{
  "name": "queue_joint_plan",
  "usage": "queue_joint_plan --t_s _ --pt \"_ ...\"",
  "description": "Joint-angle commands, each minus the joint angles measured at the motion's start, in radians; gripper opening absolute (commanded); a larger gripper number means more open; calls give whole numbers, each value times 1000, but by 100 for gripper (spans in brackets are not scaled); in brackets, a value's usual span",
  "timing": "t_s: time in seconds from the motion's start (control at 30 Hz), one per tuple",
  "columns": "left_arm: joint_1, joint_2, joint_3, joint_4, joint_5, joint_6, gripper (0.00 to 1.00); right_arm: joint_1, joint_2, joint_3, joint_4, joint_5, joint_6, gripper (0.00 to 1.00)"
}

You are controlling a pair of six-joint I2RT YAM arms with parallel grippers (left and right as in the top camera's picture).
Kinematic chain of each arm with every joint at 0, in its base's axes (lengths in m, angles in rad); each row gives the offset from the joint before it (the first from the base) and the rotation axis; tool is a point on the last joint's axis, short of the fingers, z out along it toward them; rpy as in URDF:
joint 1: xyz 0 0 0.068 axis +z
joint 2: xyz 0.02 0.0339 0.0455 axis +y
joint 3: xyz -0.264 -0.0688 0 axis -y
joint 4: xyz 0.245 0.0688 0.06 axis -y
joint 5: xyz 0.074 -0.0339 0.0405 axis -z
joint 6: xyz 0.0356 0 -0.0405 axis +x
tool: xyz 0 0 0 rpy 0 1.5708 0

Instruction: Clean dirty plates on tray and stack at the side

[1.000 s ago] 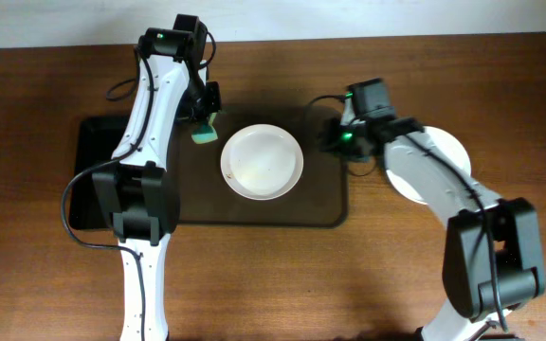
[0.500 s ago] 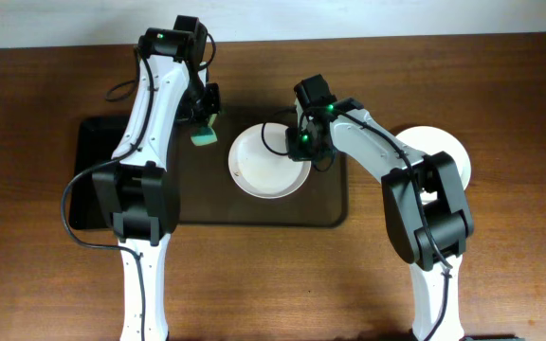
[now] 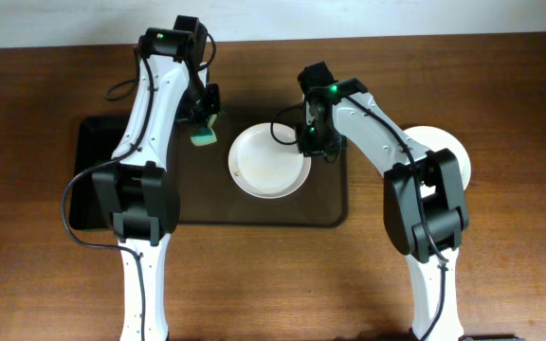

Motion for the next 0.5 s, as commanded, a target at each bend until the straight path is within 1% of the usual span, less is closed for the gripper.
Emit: queue_joint_plan --t_s 0.0,0.07,0.13,0.17,0.3,0.33,0.43,0.47 --pt "5 -5 -3 0 11 20 1 -2 8 -6 2 5 26 28" --pt "5 -5 -3 -1 11 20 0 -1 26 -7 8 -31 48 23" --pt "5 -5 -3 -1 11 20 0 -1 45 -7 16 -34 117 16" --pt "5 -5 -3 -1 11 20 0 -1 45 -7 21 -44 123 14" --pt "4 -5 -3 -1 14 20 1 33 70 -7 43 -67 171 13" --pt "4 -5 -3 -2 15 20 1 52 92 -7 51 -65 253 5" --pt "-5 -5 -3 -6 25 20 1 71 109 -16 96 -28 507 4" --pt "-12 -5 -3 -6 37 20 0 72 109 -16 119 -28 542 4"
